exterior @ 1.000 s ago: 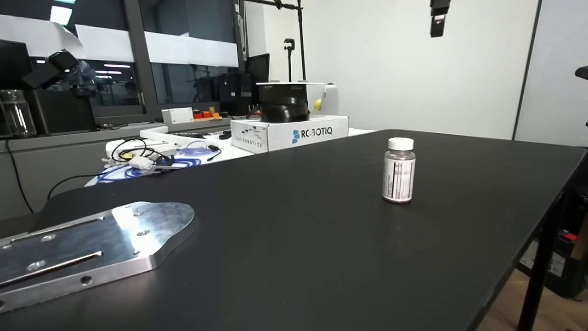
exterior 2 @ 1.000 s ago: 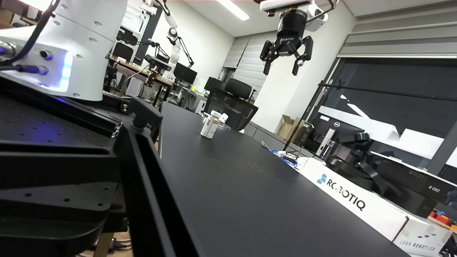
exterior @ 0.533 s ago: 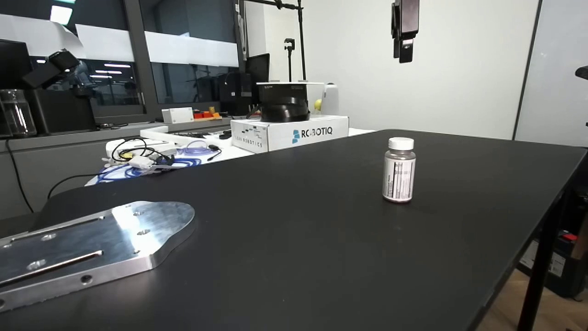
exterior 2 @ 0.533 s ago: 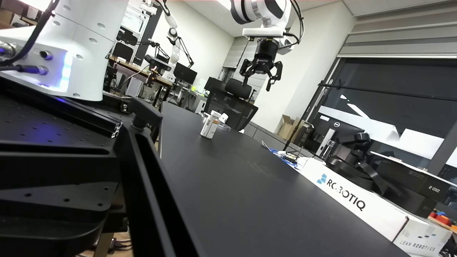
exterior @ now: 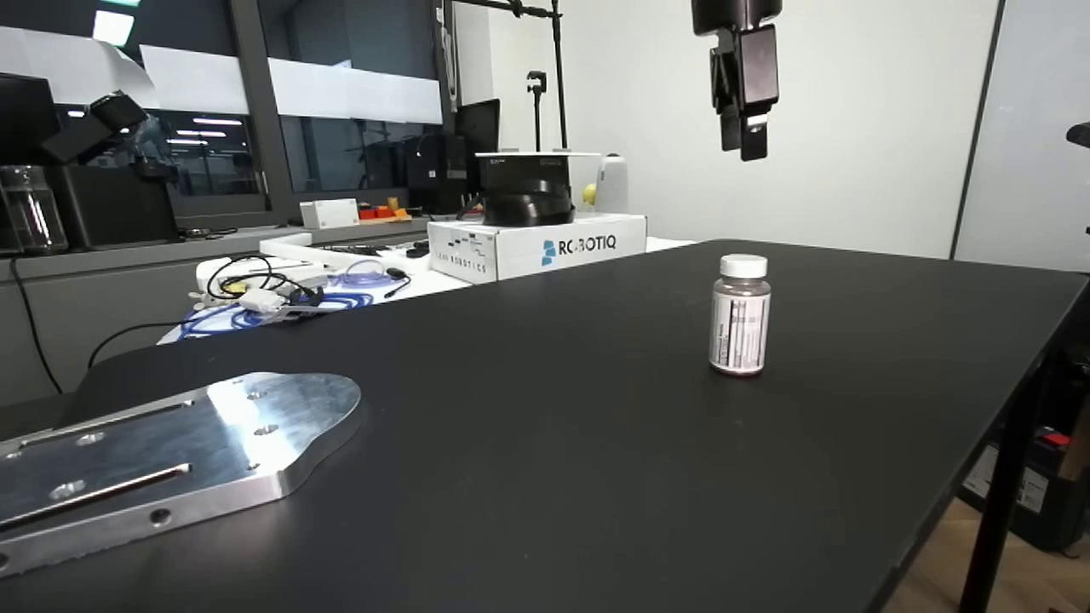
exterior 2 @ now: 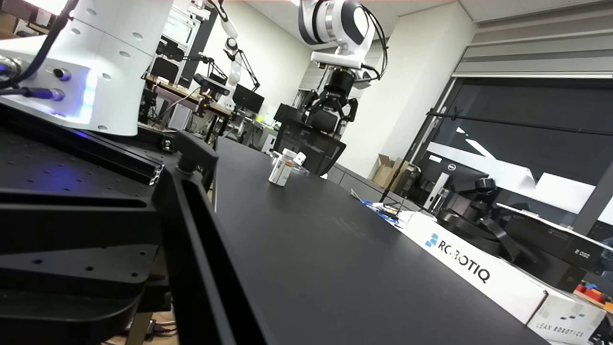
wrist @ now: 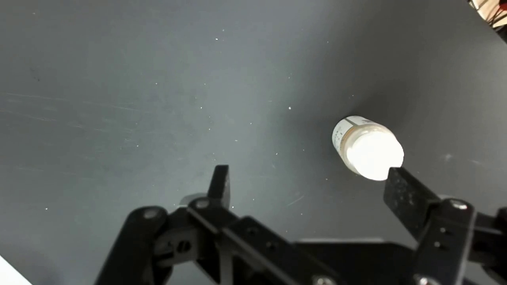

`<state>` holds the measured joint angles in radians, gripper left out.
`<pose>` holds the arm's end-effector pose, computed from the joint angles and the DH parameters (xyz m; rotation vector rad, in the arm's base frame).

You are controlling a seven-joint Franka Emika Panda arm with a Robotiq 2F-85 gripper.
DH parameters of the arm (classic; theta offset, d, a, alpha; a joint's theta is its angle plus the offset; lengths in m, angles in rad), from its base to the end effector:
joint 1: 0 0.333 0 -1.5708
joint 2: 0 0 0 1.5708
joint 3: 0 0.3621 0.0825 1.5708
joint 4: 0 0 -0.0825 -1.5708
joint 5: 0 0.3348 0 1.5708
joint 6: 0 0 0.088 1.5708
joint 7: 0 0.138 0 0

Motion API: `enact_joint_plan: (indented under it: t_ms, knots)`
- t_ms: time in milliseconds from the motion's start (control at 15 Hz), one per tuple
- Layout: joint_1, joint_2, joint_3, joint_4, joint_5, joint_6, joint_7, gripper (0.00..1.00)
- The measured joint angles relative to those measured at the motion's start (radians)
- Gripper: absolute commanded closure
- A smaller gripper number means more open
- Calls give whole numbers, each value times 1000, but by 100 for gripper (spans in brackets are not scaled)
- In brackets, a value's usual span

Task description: Move the white bottle in the left corner of the table

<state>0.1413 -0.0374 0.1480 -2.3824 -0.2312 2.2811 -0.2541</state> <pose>0.4304 0.1170 0.3803 2.7838 1.0161 -0.0911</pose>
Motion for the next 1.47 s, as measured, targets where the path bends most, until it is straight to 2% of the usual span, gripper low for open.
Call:
enact_joint_plan:
  t_ms: [600, 1467]
  knots:
    - [8, 14, 6, -5, 3, 13, -1, 0]
    - [24, 109, 35, -53, 92, 109, -30, 0]
